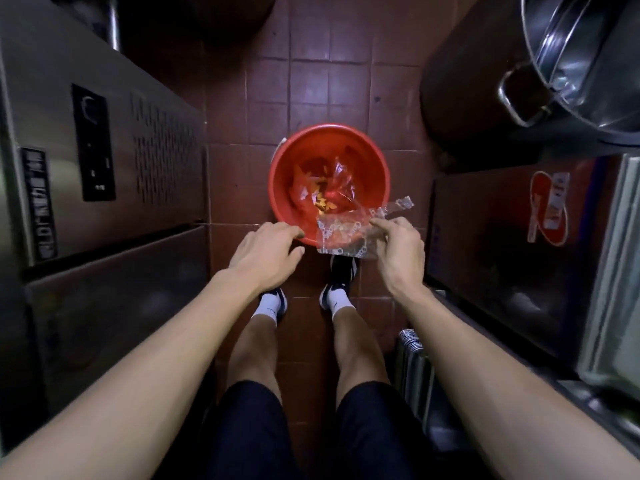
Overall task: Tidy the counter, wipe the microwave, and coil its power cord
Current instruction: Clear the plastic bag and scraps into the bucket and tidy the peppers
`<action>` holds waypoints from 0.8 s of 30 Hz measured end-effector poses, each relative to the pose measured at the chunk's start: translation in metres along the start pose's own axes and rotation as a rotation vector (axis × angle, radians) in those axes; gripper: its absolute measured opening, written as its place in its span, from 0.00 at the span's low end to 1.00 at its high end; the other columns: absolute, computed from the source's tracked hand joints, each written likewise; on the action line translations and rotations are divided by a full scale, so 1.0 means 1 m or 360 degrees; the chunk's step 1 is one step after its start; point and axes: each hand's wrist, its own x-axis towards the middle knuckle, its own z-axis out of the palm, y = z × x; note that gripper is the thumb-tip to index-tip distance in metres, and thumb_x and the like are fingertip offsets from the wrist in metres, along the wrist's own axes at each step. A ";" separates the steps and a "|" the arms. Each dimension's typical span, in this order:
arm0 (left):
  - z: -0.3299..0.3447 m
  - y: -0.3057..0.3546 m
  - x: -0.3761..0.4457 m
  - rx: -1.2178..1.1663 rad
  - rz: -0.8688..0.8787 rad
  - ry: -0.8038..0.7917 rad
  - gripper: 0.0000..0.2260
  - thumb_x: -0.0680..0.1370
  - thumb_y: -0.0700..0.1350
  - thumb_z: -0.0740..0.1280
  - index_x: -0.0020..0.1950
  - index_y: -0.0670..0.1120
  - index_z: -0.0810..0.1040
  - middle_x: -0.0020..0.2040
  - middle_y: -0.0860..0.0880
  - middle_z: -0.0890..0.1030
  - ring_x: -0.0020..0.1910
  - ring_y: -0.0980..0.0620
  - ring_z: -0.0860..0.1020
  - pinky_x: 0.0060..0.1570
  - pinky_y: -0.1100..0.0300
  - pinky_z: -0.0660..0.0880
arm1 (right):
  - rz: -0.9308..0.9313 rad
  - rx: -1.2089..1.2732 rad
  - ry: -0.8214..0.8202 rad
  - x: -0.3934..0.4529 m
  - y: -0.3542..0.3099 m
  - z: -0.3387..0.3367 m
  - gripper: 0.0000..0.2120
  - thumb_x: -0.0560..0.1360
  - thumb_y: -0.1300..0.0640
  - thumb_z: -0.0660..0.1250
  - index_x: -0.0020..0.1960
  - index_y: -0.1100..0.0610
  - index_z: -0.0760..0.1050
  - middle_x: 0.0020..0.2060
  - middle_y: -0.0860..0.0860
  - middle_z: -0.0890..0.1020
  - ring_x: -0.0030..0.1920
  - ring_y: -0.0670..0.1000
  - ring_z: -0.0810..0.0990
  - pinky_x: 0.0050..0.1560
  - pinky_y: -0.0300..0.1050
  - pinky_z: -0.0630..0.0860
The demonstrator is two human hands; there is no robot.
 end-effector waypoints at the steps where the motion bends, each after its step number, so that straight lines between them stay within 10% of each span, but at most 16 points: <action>1: 0.006 -0.004 0.008 -0.0005 -0.0009 -0.0009 0.17 0.81 0.53 0.62 0.70 0.52 0.73 0.67 0.50 0.76 0.66 0.46 0.72 0.63 0.46 0.71 | -0.0008 0.0000 -0.0012 0.008 0.004 0.008 0.20 0.76 0.66 0.64 0.65 0.50 0.79 0.49 0.50 0.79 0.50 0.56 0.81 0.51 0.50 0.79; 24: 0.077 -0.083 0.143 -0.0109 0.0005 -0.0142 0.17 0.81 0.54 0.61 0.69 0.53 0.73 0.67 0.50 0.76 0.68 0.46 0.71 0.64 0.45 0.71 | -0.0235 -0.0368 -0.0120 0.154 0.016 0.147 0.19 0.77 0.66 0.64 0.66 0.54 0.78 0.51 0.53 0.77 0.50 0.58 0.80 0.49 0.56 0.80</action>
